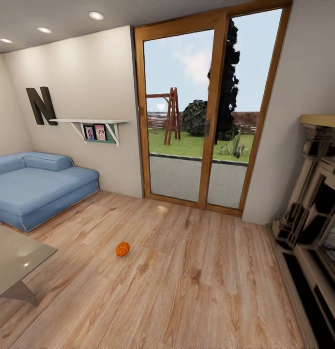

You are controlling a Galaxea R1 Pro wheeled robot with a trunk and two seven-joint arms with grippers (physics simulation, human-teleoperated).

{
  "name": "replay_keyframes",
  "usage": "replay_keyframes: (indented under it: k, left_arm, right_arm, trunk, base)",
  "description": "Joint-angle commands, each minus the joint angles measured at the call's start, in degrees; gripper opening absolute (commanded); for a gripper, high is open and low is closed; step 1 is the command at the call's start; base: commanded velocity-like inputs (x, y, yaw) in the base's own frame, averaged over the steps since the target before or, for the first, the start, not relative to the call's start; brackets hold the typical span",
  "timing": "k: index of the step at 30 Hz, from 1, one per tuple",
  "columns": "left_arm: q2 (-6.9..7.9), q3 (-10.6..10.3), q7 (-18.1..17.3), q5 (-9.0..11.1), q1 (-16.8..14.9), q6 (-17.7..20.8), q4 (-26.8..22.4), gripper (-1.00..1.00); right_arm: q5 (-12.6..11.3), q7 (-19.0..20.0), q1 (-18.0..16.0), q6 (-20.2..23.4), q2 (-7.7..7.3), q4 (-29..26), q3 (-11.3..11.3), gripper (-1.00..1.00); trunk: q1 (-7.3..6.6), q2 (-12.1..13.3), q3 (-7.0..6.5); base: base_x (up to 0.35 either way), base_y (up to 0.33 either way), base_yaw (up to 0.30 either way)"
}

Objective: Place each of the two pumpkins and all three candles from the living room inside a cabinet in the living room (use any cabinet), then make sure every cabinet is closed, and position the cauldron so it is next to a table in the living room.

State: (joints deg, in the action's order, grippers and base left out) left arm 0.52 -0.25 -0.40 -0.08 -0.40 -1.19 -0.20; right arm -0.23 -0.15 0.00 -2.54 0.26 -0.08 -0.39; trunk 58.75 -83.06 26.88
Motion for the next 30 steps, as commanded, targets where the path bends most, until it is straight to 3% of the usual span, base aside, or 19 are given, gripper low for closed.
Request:
replay_keyframes:
  k: [1,10,30]
  left_arm:
    - [0.01,0.0,0.0,0.0,0.0,-0.1,0.0,1.00]
    - [0.04,-0.2,0.0,-0.1,0.0,-1.7,0.0,1.00]
    - [0.10,-0.3,0.0,-0.1,0.0,-3.2,0.0,1.00]
  right_arm:
    - [0.0,0.0,0.0,-0.2,0.01,0.0,0.0,1.00]
    - [0.0,0.0,0.0,-0.3,0.03,0.0,0.0,1.00]
    - [0.0,0.1,0.0,-1.9,0.01,0.1,-0.2,1.00]
  trunk:
    - [-0.02,0.0,0.05]
    - [-0.02,0.0,-0.06]
    - [-0.02,0.0,-1.34]
  base:
    - [-0.140,0.000,0.000]
    - [-0.037,0.059,-0.031]
    - [0.051,0.264,-0.215]
